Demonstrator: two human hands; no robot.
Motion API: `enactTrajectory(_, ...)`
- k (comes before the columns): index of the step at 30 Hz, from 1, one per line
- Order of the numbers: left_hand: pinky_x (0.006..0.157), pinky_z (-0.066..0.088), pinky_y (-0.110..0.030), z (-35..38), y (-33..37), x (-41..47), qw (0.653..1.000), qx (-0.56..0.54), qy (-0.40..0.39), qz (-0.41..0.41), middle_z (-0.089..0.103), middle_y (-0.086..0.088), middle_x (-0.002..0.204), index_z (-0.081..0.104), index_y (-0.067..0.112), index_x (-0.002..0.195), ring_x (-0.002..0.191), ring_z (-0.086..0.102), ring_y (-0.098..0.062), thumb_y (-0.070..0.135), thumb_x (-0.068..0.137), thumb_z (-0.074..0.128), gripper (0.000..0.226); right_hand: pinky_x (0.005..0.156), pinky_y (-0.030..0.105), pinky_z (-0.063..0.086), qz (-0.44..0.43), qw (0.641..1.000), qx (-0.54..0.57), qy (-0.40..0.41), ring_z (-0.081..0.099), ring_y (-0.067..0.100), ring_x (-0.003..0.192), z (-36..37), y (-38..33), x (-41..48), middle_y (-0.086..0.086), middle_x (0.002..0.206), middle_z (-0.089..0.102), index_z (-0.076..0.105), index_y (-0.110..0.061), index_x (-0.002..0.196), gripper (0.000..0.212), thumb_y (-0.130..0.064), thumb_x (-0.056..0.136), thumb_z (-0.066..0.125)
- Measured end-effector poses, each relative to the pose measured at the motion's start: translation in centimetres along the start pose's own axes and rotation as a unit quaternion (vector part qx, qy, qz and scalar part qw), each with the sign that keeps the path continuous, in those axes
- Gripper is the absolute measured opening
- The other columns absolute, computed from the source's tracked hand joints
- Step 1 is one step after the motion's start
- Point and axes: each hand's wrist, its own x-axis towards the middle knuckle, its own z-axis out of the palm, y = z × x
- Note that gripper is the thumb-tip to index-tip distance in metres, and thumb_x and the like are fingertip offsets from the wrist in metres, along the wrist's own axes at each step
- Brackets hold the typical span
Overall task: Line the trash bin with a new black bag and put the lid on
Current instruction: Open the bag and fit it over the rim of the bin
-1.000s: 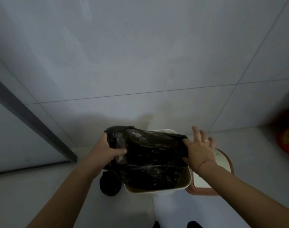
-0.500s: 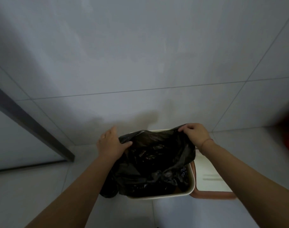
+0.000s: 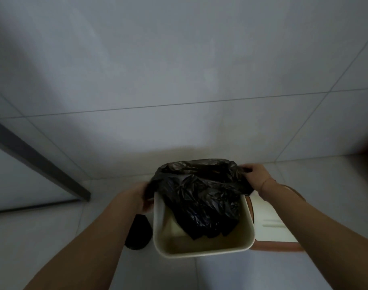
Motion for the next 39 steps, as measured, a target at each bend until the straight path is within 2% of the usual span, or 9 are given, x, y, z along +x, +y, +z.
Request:
enactTrajectory(3, 0.047, 0.053, -0.022, -1.9, -1.9, -0.7, 0.997, -0.009, -0.018, -0.069, 0.069, -0.012, 0.060, 0.060, 0.002, 0.077, 0.048, 0.066, -0.023, 0.021, 0.091, 0.054, 0.025, 0.037, 0.010, 0.045, 0.049, 0.998, 0.043, 0.000, 0.057, 0.026, 0.067, -0.5, 1.6, -1.9, 0.020, 0.089, 0.066, 0.066, 0.008, 0.103, 0.022, 0.007, 0.086, 0.051)
enactTrajectory(7, 0.089, 0.044, -0.032, -3.3, -2.9, -3.0, 0.991, 0.010, -0.059, -0.118, 0.063, -0.011, 0.096, 0.056, 0.010, 0.088, 0.097, 0.057, -0.027, 0.030, 0.080, 0.062, 0.023, 0.043, 0.020, 0.034, 0.243, 0.965, 0.082, -0.060, 0.045, 0.018, 0.048, -1.1, 2.1, -5.6, 0.010, 0.057, 0.051, 0.054, -0.005, 0.073, 0.017, -0.010, 0.089, 0.050)
enactTrajectory(15, 0.065, 0.041, -0.026, -1.8, -5.6, -9.2, 0.993, 0.049, -0.024, -0.106, 0.062, -0.009, 0.085, 0.060, 0.010, 0.079, 0.076, 0.054, -0.024, 0.017, 0.076, 0.059, 0.008, 0.028, 0.008, 0.029, 0.402, 0.887, 0.199, -0.113, 0.030, 0.012, 0.016, -2.0, 1.5, -11.3, 0.004, 0.030, 0.039, 0.041, -0.008, 0.049, 0.036, -0.016, 0.083, 0.049)
enactTrajectory(18, 0.065, 0.040, -0.030, -0.7, -6.5, -9.9, 0.991, 0.054, 0.113, 0.047, 0.057, -0.014, 0.088, 0.057, 0.005, 0.086, 0.075, 0.054, -0.028, 0.004, 0.078, 0.053, 0.009, 0.027, 0.010, 0.034, 0.380, 0.891, 0.234, -0.088, 0.035, 0.013, 0.016, -1.3, 2.3, -12.4, 0.008, 0.041, 0.045, 0.045, -0.005, 0.059, 0.030, -0.014, 0.087, 0.049)
enactTrajectory(22, 0.114, 0.024, -0.043, -1.4, -5.7, -10.2, 0.772, 0.426, 0.223, 0.416, 0.022, -0.008, 0.157, 0.024, 0.016, 0.148, 0.144, 0.022, -0.029, 0.011, 0.073, 0.058, 0.083, 0.061, 0.031, 0.054, 0.216, 0.965, 0.149, -0.008, 0.064, 0.028, 0.062, -1.4, 1.9, -13.1, 0.020, 0.093, 0.058, 0.056, -0.003, 0.093, 0.013, -0.012, 0.083, 0.055)
enactTrajectory(24, 0.120, 0.004, -0.041, -1.6, -4.7, -10.3, 0.686, 0.551, 0.140, 0.454, 0.004, -0.002, 0.163, 0.002, 0.023, 0.153, 0.149, 0.000, -0.023, 0.026, 0.068, 0.059, 0.101, 0.096, 0.044, 0.047, -0.007, 0.996, -0.089, 0.004, 0.051, 0.034, 0.115, -2.4, 1.8, -13.2, 0.013, 0.138, 0.038, 0.043, -0.013, 0.132, 0.060, -0.017, 0.076, 0.063)
enactTrajectory(28, 0.115, -0.014, -0.043, -2.1, -2.6, -9.8, 0.542, 0.740, 0.023, 0.398, -0.003, 0.000, 0.163, -0.018, 0.031, 0.148, 0.149, -0.012, -0.021, 0.047, 0.054, 0.076, 0.134, 0.117, 0.043, 0.024, -0.186, 0.874, -0.383, -0.233, 0.017, 0.026, 0.144, -3.4, 1.5, -14.6, -0.006, 0.159, 0.004, 0.004, -0.031, 0.150, 0.116, -0.051, 0.059, 0.074)
enactTrajectory(32, 0.115, -0.012, -0.049, -1.6, -2.7, -9.7, 0.412, 0.813, 0.022, 0.411, 0.016, -0.008, 0.158, -0.016, 0.028, 0.149, 0.147, 0.008, -0.026, 0.063, 0.042, 0.078, 0.147, 0.115, 0.042, 0.024, -0.230, 0.801, -0.491, -0.254, 0.024, 0.025, 0.141, -2.9, 3.3, -15.4, -0.006, 0.158, 0.011, -0.008, -0.031, 0.149, 0.128, -0.057, 0.055, 0.076)
enactTrajectory(39, 0.113, -0.019, -0.048, 0.3, -3.0, -10.3, 0.390, 0.842, -0.017, 0.373, 0.001, -0.014, 0.161, -0.026, 0.027, 0.146, 0.148, -0.007, -0.030, 0.058, 0.043, 0.083, 0.153, 0.110, 0.029, 0.031, -0.274, 0.823, -0.461, -0.185, 0.036, 0.019, 0.130, -2.0, 4.2, -15.5, -0.004, 0.146, 0.034, 0.014, -0.026, 0.149, 0.104, -0.048, 0.066, 0.073)
